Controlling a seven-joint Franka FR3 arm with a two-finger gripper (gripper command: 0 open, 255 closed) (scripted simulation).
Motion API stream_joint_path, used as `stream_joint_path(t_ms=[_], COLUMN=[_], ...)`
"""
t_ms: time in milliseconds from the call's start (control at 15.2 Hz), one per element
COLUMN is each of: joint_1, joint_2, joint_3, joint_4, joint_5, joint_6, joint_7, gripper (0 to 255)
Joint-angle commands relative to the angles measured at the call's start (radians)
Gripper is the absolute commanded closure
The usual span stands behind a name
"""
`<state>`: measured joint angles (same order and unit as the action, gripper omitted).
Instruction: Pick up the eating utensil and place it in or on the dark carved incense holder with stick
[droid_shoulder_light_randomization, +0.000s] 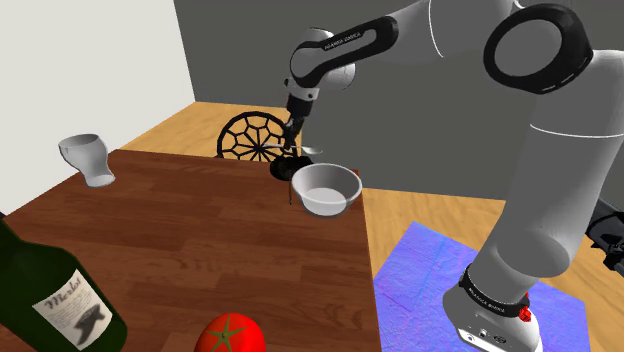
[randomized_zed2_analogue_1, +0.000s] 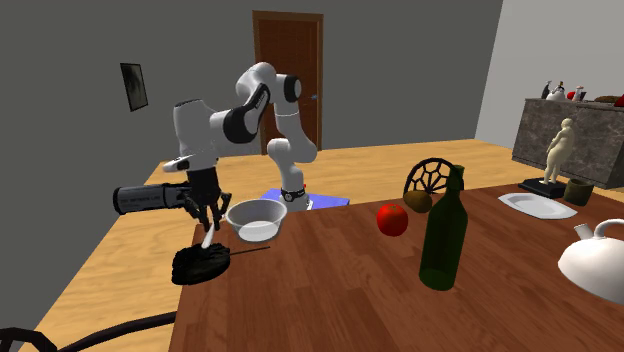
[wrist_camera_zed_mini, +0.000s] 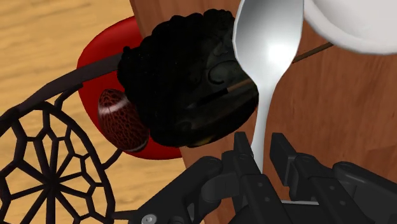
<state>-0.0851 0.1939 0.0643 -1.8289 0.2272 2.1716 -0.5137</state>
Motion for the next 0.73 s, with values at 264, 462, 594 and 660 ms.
stream_joint_path(t_ms=[264, 462, 594, 660], joint_1=[-0.003, -0.003, -0.003, -0.003], joint_2=[0.033, 0.049, 0.060, 0.066], joint_3=[0.000, 0.001, 0.002, 0.003], joint_4=[-0.035, -0.054, -0.067, -0.072], joint_5=[0.010, 0.015, 0.018, 0.020], joint_6=[0.065, 0.100, 0.123, 0.135], joint_7=[-0.023, -0.032, -0.038, -0.041], gripper=[255, 255, 255, 255])
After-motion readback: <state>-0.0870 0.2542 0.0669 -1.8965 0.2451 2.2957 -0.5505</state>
